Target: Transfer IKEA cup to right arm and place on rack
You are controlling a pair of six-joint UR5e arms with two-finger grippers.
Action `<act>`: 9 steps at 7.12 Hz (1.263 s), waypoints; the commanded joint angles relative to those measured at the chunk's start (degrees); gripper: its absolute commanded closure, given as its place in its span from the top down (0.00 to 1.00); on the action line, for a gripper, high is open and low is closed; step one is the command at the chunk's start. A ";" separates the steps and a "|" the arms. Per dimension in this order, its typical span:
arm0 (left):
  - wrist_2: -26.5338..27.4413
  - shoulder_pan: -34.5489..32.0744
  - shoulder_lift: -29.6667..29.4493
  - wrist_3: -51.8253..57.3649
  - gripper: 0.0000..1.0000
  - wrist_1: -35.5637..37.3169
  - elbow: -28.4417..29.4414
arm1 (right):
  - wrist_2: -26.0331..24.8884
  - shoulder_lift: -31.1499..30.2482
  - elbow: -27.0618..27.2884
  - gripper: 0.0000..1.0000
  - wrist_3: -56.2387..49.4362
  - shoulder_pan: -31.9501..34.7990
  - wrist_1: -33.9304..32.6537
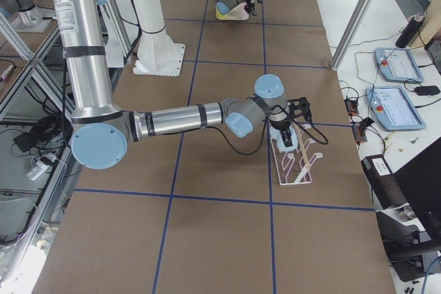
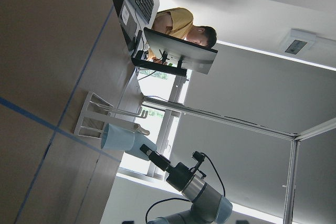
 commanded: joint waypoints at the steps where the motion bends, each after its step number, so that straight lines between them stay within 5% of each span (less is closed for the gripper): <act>1: 0.00 0.00 0.00 0.00 0.71 0.00 0.00 | 0.09 0.09 -0.88 0.00 0.09 -0.09 0.11; 2: 0.00 0.00 0.00 0.00 0.71 0.00 0.00 | 0.09 0.09 -0.97 0.00 0.44 -0.26 0.11; 3: 0.00 0.00 0.00 0.00 0.71 0.00 0.00 | 0.09 0.18 -1.14 0.14 0.61 -0.44 0.11; 5: 0.00 0.00 -0.09 0.00 0.71 0.00 -0.09 | -0.09 0.18 -1.23 0.66 0.70 -0.79 0.02; 7: 0.09 0.00 0.00 0.00 0.71 0.00 0.00 | -0.17 0.79 -1.58 0.99 1.49 -0.88 0.02; 9: 0.09 0.00 0.00 0.00 0.71 0.00 0.00 | -0.09 0.97 -1.94 0.99 1.67 -0.88 0.20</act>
